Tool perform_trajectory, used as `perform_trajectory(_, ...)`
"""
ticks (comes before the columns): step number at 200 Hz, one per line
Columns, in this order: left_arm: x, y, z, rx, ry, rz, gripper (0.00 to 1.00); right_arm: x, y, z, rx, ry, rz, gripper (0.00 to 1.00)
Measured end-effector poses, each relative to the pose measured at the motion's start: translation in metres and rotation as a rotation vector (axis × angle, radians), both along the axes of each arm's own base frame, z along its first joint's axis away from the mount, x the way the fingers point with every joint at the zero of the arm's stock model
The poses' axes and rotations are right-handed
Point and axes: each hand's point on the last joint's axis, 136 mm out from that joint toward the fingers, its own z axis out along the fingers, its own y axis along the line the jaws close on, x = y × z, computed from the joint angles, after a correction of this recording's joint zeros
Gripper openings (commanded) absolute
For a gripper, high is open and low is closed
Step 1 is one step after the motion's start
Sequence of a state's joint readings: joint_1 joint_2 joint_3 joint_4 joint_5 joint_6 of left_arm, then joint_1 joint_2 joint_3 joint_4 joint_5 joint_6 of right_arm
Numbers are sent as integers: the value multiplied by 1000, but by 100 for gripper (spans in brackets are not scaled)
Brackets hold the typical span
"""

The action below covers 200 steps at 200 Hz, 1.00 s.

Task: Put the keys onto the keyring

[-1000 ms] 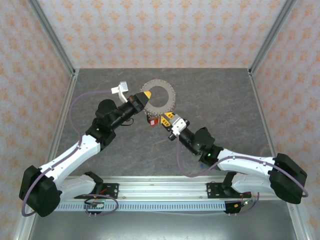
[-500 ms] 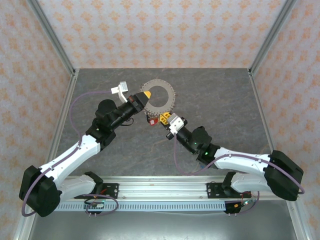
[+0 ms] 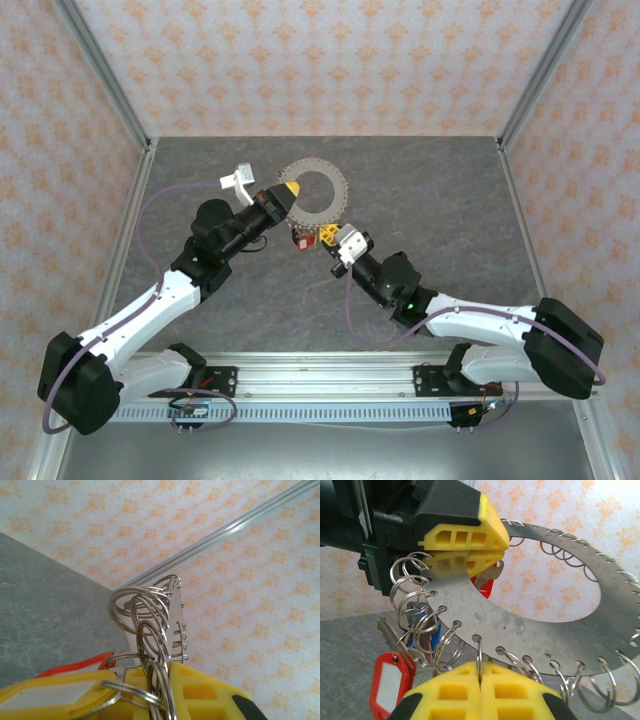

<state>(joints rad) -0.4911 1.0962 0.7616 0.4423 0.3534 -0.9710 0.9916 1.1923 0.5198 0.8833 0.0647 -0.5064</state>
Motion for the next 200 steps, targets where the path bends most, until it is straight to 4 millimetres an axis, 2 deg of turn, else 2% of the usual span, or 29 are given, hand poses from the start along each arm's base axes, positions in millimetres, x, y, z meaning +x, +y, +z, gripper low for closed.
perform_trajectory(45, 3, 7, -5, 1, 24, 45, 13, 1, -1, 2, 33, 100, 2, 0)
perform_trajectory(73, 5, 9, -10, -1, 48, 62, 11, 3, 2, -1, 45, 167, 2, 0)
perform_trajectory(85, 6, 11, -11, -2, 53, 71, 5, 4, 3, 0, 55, 195, 3, 0)
perform_trajectory(102, 6, 12, -14, -5, 62, 79, 2, 5, 4, -1, 68, 241, 2, 0)
perform_trajectory(140, 7, 14, -18, -13, 67, 90, 2, 10, 3, -4, 77, 333, -24, 0)
perform_trajectory(200, 8, 15, -17, -16, 60, 98, 4, 11, 4, -5, 91, 357, -32, 0)
